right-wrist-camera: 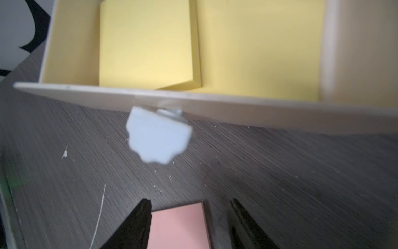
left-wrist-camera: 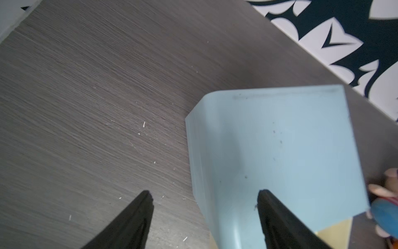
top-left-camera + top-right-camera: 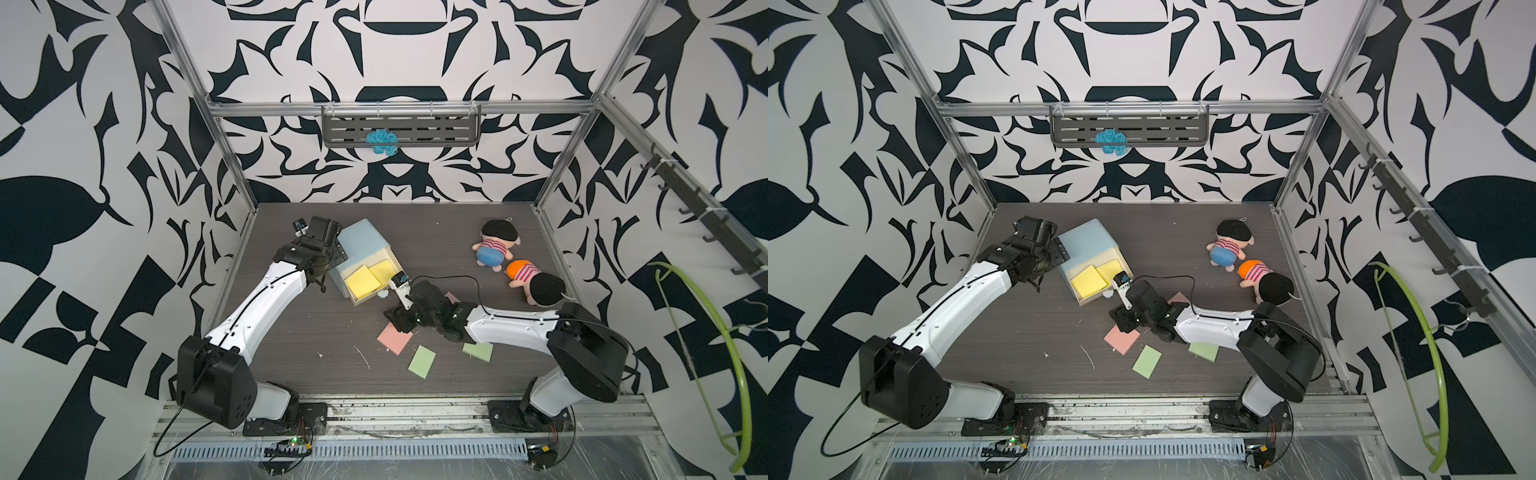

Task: Please put the sticky notes in the drawer by color
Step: Close the drawer in the storage box.

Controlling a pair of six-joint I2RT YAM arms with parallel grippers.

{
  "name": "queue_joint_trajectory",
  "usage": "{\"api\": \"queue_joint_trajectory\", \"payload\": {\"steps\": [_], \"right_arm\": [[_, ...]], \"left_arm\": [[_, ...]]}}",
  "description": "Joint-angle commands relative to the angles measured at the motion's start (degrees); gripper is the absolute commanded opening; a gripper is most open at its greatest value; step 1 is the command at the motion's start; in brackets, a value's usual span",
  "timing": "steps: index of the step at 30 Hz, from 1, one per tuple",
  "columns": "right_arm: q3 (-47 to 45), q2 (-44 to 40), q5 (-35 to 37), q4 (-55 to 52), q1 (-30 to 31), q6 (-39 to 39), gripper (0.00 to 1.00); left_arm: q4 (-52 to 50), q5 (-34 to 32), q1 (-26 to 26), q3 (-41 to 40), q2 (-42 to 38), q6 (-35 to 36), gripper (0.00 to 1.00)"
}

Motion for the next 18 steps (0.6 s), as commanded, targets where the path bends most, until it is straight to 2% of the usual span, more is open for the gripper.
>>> {"api": "queue_joint_trajectory", "payload": {"steps": [1, 11, 18], "right_arm": [[3.22, 0.43, 1.1, 7.84, -0.07, 2.76, 0.57], [5.39, 1.65, 2.05, 9.99, 0.16, 2.45, 0.48], [8.16, 3.25, 3.95, 8.57, 0.13, 1.85, 0.32]], "left_arm": [[-1.9, 1.67, 0.13, 0.85, 0.86, -2.57, 0.76], [-2.17, 1.89, 0.13, -1.32, 1.21, -2.87, 0.6], [-2.95, 1.87, 0.13, -1.97, 1.23, -0.95, 0.55]]}}
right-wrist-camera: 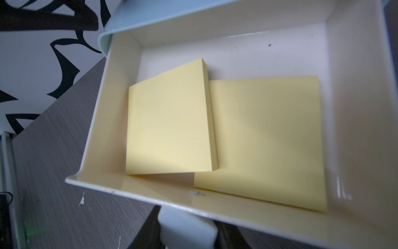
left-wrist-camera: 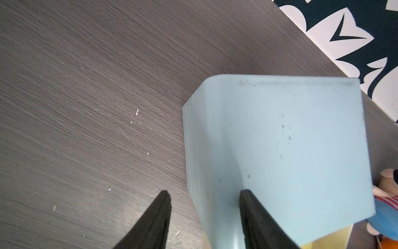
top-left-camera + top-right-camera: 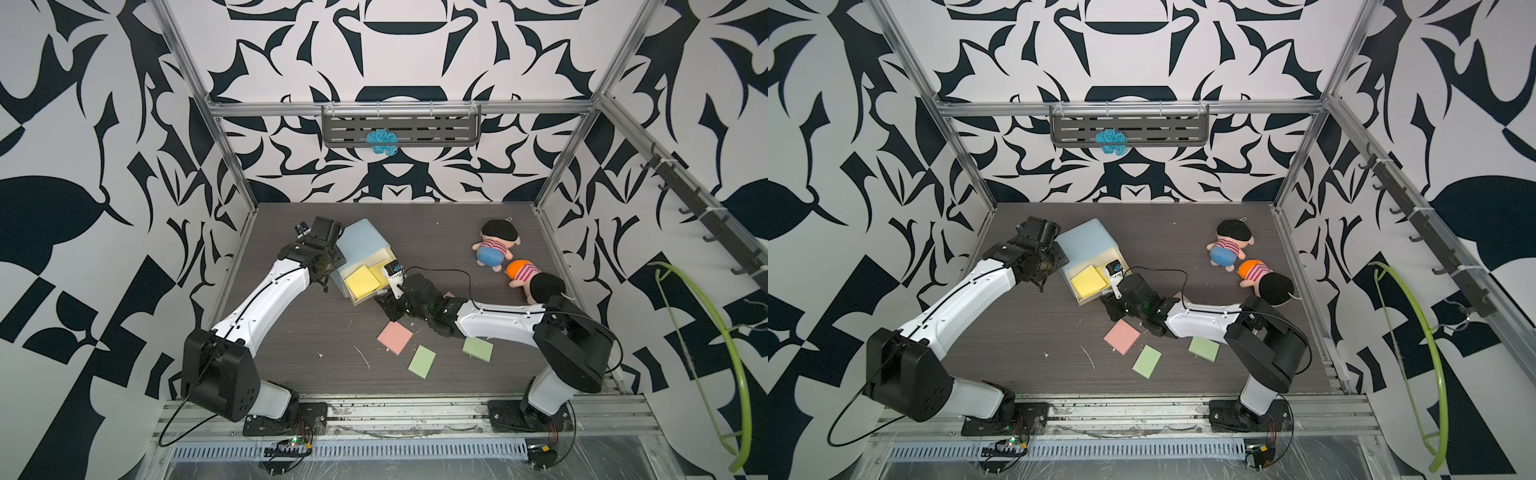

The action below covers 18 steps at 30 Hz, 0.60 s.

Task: Please put the sticky notes in the drawer by color
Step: Close the drawer in the storage box.

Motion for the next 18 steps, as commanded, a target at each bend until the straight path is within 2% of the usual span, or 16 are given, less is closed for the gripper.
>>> {"api": "queue_joint_trajectory", "payload": {"steps": [1, 12, 18], "right_arm": [[3.25, -0.48, 2.61, 2.02, -0.18, 0.12, 0.31], [6.0, -1.55, 2.69, -1.08, -0.17, -1.23, 0.19], [6.36, -2.58, 2.34, -2.41, -0.19, -0.34, 0.19]], "left_arm": [[-3.07, 0.16, 0.13, -2.04, 0.14, 1.5, 0.55], [-3.31, -0.03, 0.13, -3.2, -0.34, 3.46, 0.54], [-3.42, -0.2, 0.22, -3.5, -0.7, 3.98, 0.54]]}}
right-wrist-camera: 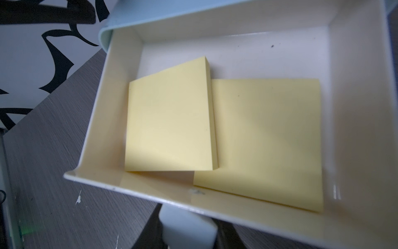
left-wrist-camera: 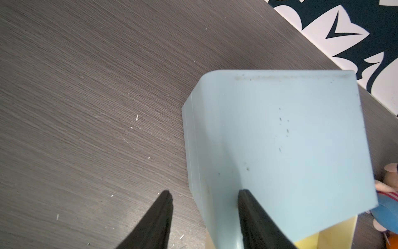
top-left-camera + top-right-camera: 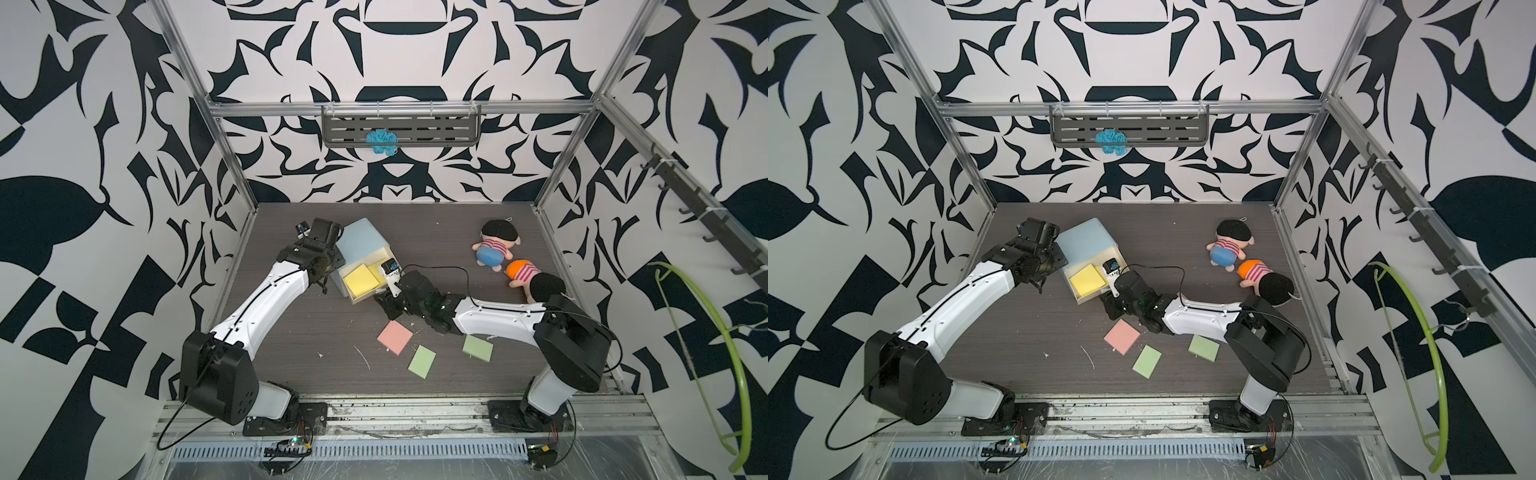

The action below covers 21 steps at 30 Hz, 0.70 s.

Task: Please put the sticky notes in the drawer by color
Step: Close the drawer in the storage box.

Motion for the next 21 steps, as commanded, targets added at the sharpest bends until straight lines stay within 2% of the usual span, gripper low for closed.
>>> {"api": "queue_joint_trajectory", "payload": {"steps": [1, 13, 21], "right_arm": [[3.64, -2.78, 1.95, 2.04, -0.29, 0.76, 0.19], [10.95, -3.52, 3.88, -8.37, -0.37, 1.47, 0.19], [18.44, 1.58, 3.19, -13.2, -1.03, -1.68, 0.2]], "left_arm": [[-4.91, 0.03, 0.18, -2.09, 0.33, 1.42, 0.54], [-4.0, 1.79, 0.18, -2.13, 1.39, 3.68, 0.53], [-2.9, 4.79, 0.18, -2.48, 1.97, 5.69, 0.52]]}}
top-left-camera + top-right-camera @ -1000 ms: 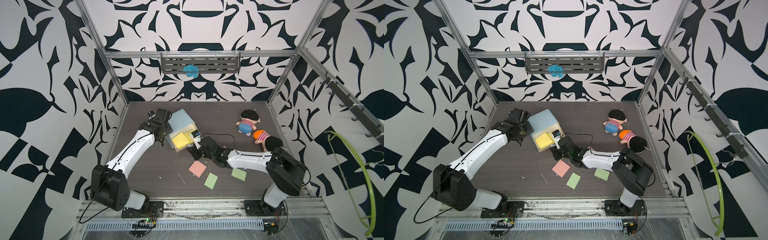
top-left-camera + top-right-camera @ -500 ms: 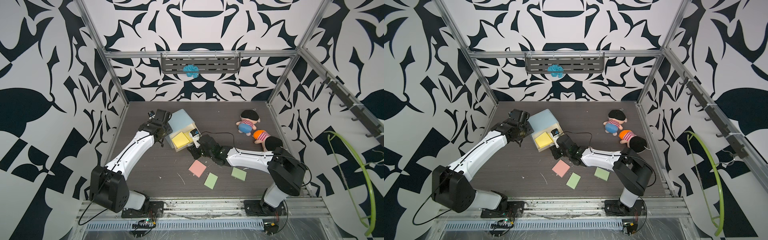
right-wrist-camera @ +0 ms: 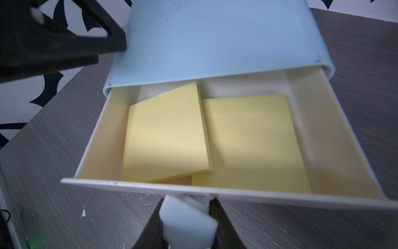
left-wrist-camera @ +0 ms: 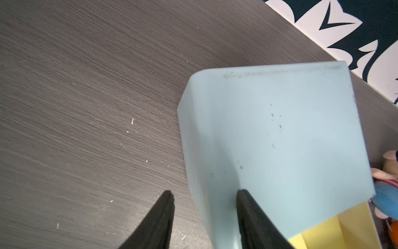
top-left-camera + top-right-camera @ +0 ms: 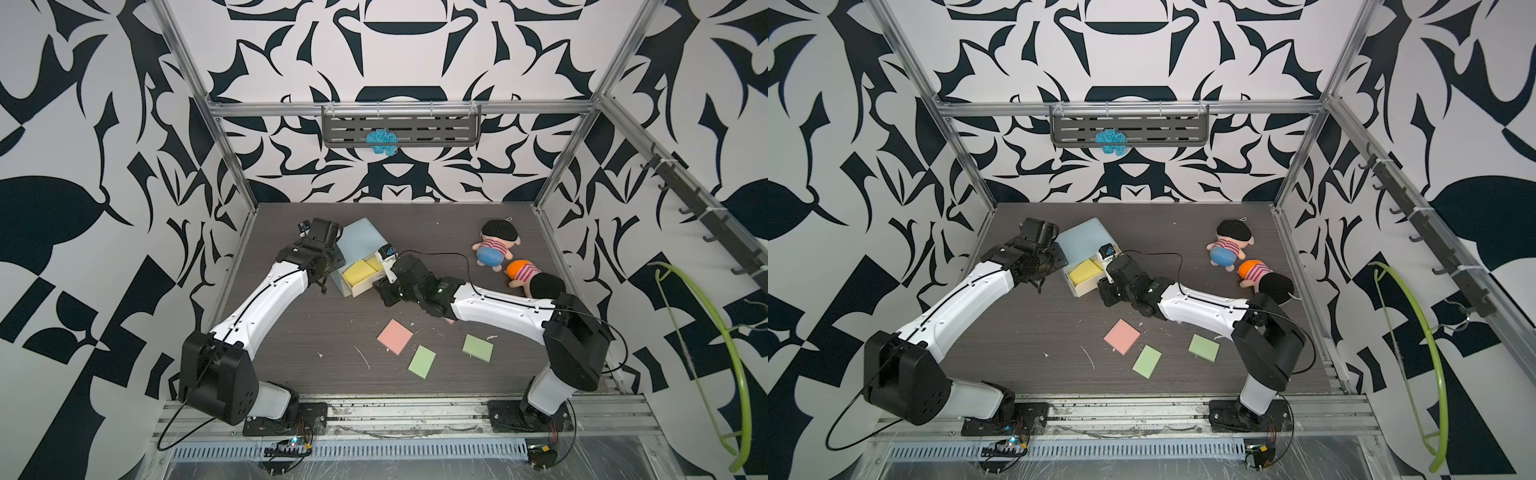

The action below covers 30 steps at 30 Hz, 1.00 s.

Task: Please put the sticky notes in the drawer by color
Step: Close the drawer in the storage box.

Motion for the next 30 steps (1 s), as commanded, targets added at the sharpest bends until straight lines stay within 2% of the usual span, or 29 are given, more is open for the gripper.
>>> {"api": "queue_joint_trajectory", "payload": {"steps": [1, 13, 18, 19, 21, 23, 25, 26, 30], "right_arm": [[5.96, 1.26, 0.58, 1.94, -0.54, -2.4, 0.2], [17.19, 11.67, -1.44, 2.07, -2.02, -4.88, 0.21], [19.57, 13.58, -1.53, 2.37, -2.17, -5.6, 0.25], [19.46, 13.47, -1.49, 2.51, -2.31, -5.6, 0.28], [18.51, 12.23, -2.16, 2.97, -2.46, -5.64, 0.41], [14.35, 9.26, -2.92, 5.37, -2.46, -5.58, 0.59], [9.12, 6.17, -3.29, 8.54, -2.5, -5.09, 0.66], [6.25, 4.76, -3.33, 9.87, -2.74, -4.25, 0.69], [-1.18, 3.13, -4.93, 15.17, -4.41, -0.97, 0.7]], "left_arm": [[-4.16, 2.57, 0.07, -2.27, 2.08, 2.27, 0.51], [-4.59, 3.38, 0.07, -1.83, 2.83, 3.6, 0.51], [-4.95, 3.35, 0.07, -2.22, 2.46, 3.69, 0.51], [-4.86, 3.29, 0.07, -2.34, 2.34, 3.63, 0.51], [-4.78, 3.29, 0.11, -2.44, 2.41, 3.48, 0.51], [-4.77, 3.29, 0.07, -2.44, 2.63, 3.26, 0.51], [-4.86, 3.4, 0.07, -2.29, 2.73, 3.0, 0.51], [-4.77, 3.44, 0.15, -2.22, 2.78, 2.95, 0.51], [-4.42, 3.73, 0.16, -2.19, 2.86, 2.82, 0.51]]}}
